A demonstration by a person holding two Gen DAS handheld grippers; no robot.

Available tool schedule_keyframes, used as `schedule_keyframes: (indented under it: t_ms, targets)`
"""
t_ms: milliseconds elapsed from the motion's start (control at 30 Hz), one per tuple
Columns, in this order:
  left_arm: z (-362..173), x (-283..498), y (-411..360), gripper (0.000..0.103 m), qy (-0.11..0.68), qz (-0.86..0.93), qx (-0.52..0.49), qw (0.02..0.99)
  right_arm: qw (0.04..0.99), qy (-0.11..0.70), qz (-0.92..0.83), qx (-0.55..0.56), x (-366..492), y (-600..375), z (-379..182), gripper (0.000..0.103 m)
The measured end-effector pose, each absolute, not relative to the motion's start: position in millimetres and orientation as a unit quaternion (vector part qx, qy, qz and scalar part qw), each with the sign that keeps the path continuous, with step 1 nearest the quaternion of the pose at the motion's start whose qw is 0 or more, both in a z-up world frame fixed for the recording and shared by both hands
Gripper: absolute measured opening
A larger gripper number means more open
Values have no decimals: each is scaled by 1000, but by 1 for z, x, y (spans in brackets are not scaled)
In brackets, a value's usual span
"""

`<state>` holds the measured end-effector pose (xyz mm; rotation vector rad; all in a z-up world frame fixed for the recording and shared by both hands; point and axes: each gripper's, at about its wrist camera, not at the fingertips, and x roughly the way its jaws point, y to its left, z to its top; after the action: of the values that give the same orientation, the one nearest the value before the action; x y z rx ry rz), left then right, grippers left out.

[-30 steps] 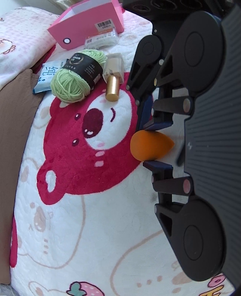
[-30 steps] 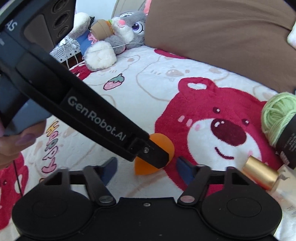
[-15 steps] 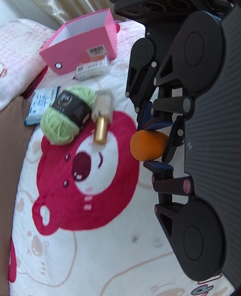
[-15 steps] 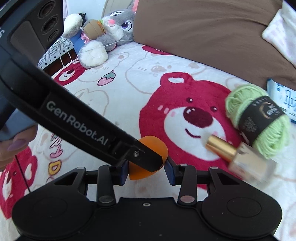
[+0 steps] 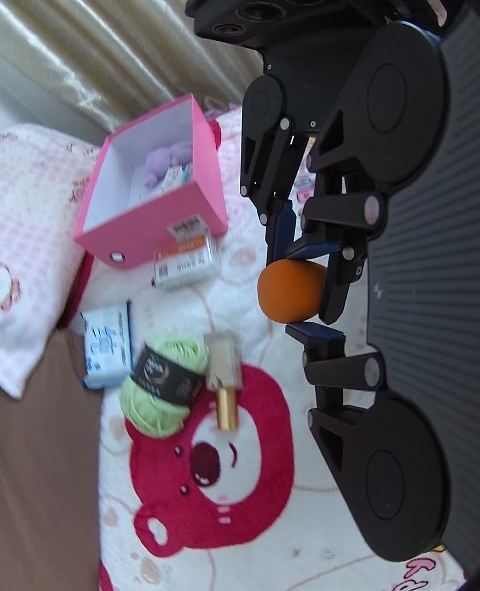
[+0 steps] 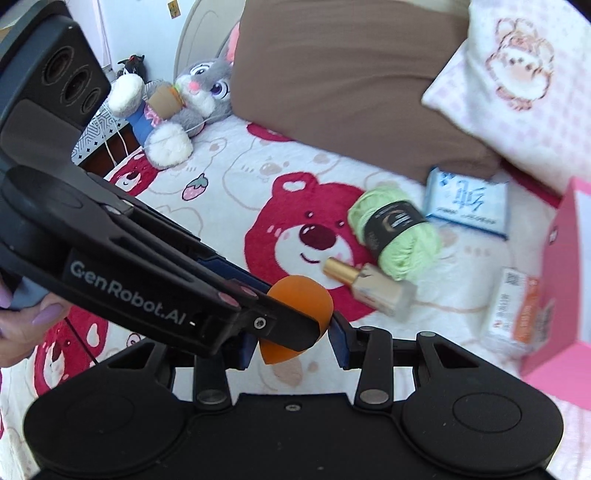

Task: Organize objects
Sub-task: 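Lift the sponge with the left gripper and carry it into the pink box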

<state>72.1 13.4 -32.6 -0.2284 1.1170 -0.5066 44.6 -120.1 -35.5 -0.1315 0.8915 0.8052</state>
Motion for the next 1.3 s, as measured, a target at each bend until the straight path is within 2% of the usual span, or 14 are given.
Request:
schedule_keyframes:
  t_ms: [333,567,1000,1167,1300]
  targets:
    - [18,63,-35,35,487,-281,-78,823,857,378,343,-76,29,-166,14,46]
    - [38,67,-55,35,491,-289,-72,819,871,358,327,-72,27,-185,31,46]
    - [88,110,-116,35,483,-325,-79,809,903,321,277,-72,46,-242,77,46]
    - [89,138,-150,35,472,-341,-86,808,914,321,244,-51,69,-280,81,46]
    - [66,158,-178,35,473,-350,-100,802,915,338,216,-36,88,-302,71,46]
